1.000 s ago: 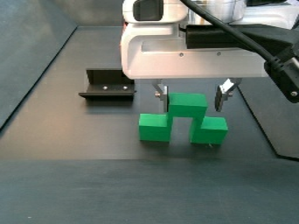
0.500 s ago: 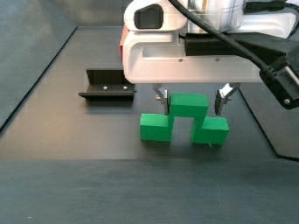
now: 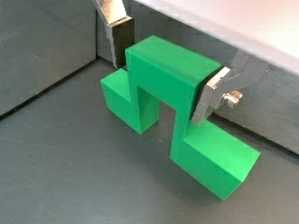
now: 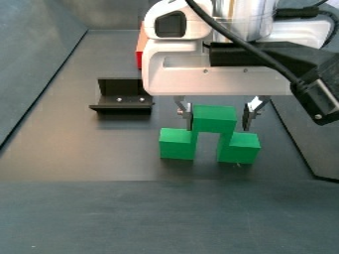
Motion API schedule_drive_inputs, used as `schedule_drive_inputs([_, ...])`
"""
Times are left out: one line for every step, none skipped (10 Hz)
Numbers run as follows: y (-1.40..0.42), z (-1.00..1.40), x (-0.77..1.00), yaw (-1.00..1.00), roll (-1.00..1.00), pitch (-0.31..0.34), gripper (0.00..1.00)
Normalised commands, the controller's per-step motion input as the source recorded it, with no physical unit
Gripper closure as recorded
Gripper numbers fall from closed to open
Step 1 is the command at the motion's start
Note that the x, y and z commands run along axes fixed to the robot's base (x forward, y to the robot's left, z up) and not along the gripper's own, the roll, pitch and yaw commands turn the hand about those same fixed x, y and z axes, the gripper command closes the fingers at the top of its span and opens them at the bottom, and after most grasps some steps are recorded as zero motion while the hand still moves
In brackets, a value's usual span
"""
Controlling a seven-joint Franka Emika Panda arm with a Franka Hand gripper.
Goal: Pick up the green object. Move up. Move to above the board. Insert the green object.
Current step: Pick up the green object.
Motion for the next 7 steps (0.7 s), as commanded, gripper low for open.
schedule_drive_inputs([-0.13, -0.2, -0.02, -0.01, 0.0, 0.047, 0.0])
schedule_drive_inputs([0.0, 0.0, 0.0, 0.0, 0.0, 0.0, 1.0])
schedule_drive_inputs([0.0, 0.0, 0.0, 0.0, 0.0, 0.0, 1.0])
schedule_drive_inputs([0.0, 0.0, 0.0, 0.0, 0.0, 0.0, 1.0])
schedule_drive_inputs([0.0, 0.0, 0.0, 0.0, 0.0, 0.0, 1.0])
schedule_drive_inputs([0.0, 0.0, 0.0, 0.0, 0.0, 0.0, 1.0])
schedule_drive_inputs([0.0, 0.0, 0.0, 0.0, 0.0, 0.0, 1.0])
